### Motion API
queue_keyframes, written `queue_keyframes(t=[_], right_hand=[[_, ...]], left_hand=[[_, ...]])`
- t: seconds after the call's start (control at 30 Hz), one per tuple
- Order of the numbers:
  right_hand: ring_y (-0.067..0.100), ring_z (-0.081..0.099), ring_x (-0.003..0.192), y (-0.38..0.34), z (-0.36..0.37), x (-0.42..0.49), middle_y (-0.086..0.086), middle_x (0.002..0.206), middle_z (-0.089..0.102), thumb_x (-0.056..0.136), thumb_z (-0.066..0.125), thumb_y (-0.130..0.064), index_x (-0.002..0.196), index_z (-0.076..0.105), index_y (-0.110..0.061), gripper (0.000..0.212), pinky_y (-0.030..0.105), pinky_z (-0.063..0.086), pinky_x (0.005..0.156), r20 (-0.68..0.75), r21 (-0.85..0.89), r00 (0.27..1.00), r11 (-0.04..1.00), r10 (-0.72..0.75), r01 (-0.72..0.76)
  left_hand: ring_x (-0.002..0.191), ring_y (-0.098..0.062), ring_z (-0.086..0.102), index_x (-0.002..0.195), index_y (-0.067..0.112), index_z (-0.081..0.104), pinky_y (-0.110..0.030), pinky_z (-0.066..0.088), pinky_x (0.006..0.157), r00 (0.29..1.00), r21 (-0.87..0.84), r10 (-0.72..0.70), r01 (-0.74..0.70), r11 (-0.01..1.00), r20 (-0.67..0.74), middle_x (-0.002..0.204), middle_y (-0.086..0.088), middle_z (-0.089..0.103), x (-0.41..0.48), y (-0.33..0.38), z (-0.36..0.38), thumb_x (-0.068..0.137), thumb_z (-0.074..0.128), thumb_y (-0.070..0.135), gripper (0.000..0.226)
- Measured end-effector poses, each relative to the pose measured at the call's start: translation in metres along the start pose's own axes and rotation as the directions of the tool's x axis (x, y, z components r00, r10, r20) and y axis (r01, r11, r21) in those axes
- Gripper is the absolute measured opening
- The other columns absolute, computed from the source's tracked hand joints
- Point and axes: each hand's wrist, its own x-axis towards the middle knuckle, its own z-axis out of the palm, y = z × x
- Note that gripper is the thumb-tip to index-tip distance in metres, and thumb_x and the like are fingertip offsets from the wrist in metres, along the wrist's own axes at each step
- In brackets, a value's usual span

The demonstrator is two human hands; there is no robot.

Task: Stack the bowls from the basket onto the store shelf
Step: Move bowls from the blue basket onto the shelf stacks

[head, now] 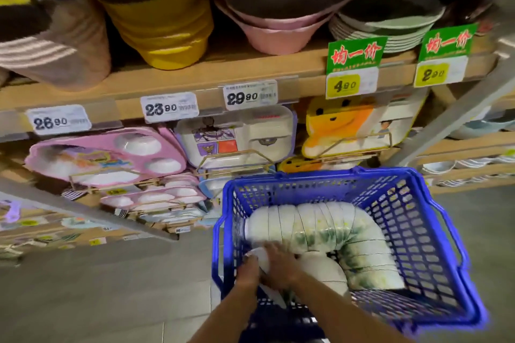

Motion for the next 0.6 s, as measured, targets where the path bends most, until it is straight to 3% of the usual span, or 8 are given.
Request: queue_keyframes(t=[0.2,0.3,0.4,0.47,0.5,0.6], right_hand=[[0.031,0.036,0.135,-0.002,-0.011,-0.005,0.015,0.148,0.032,0.088,0.058,-0.037,0.152,0.018,-0.021,0.077,0.038,0.034,0.108,-0.029,0.034,0.996,0.996,0.082,-0.081],[0.03,0.038,0.135,-0.001,-0.027,-0.014,0.015,0.139,0.048,0.091,0.054,-0.034,0.151,0.024,-0.022,0.069,0.037,0.035,0.111,-0.018,0.202,0.995,0.975,0.095,-0.09],[0.02,0.059,0.109,-0.002,-0.044,-0.028,0.005,0.109,0.067,0.086,0.058,-0.022,0.149,0.032,-0.026,0.068,0.029,0.047,0.094,0.0,0.461,0.991,0.879,0.135,-0.12],[0.012,0.061,0.091,-0.002,-0.058,-0.041,-0.001,0.092,0.065,0.079,0.058,-0.014,0.146,0.037,-0.029,0.072,0.021,0.048,0.08,-0.006,0.587,0.987,0.8,0.161,-0.127],[0.012,0.059,0.094,-0.001,-0.066,-0.047,-0.003,0.094,0.062,0.074,0.058,-0.015,0.146,0.039,-0.03,0.075,0.021,0.046,0.079,-0.004,0.647,0.985,0.751,0.172,-0.129],[0.015,0.048,0.116,0.002,-0.096,-0.069,-0.006,0.127,0.053,0.062,0.061,-0.03,0.141,0.044,-0.035,0.08,0.026,0.041,0.07,0.005,0.782,0.974,0.607,0.226,-0.145]], left_hand=[[0.127,-0.037,0.049,0.135,0.003,0.047,-0.044,0.044,0.101,0.994,-0.007,0.0,0.0,1.0,0.112,0.137,-0.021,0.051,0.016,-0.008,-0.008,0.102,0.034,0.03,0.044],[0.123,-0.036,0.05,0.139,0.004,0.045,-0.039,0.043,0.092,0.993,-0.094,-0.024,0.035,0.995,0.119,0.136,-0.022,0.051,0.019,-0.011,-0.007,0.103,0.033,0.036,0.049],[0.124,-0.036,0.048,0.145,0.005,0.037,-0.04,0.041,0.098,0.994,-0.169,-0.065,0.08,0.982,0.092,0.141,-0.022,0.046,0.019,-0.013,-0.005,0.103,0.033,0.042,0.056],[0.123,-0.037,0.049,0.145,0.009,0.039,-0.05,0.04,0.105,0.989,-0.208,-0.066,0.093,0.974,0.135,0.141,-0.02,0.048,0.018,-0.012,-0.006,0.1,0.036,0.048,0.059],[0.119,-0.038,0.052,0.141,0.011,0.043,-0.053,0.042,0.102,0.982,-0.226,-0.053,0.094,0.97,0.181,0.136,-0.02,0.052,0.016,-0.009,-0.005,0.1,0.037,0.049,0.057],[0.11,-0.039,0.057,0.134,0.007,0.05,-0.049,0.047,0.09,0.952,-0.286,0.031,0.06,0.956,0.305,0.124,-0.021,0.06,0.004,0.005,-0.005,0.099,0.045,0.035,0.046]])
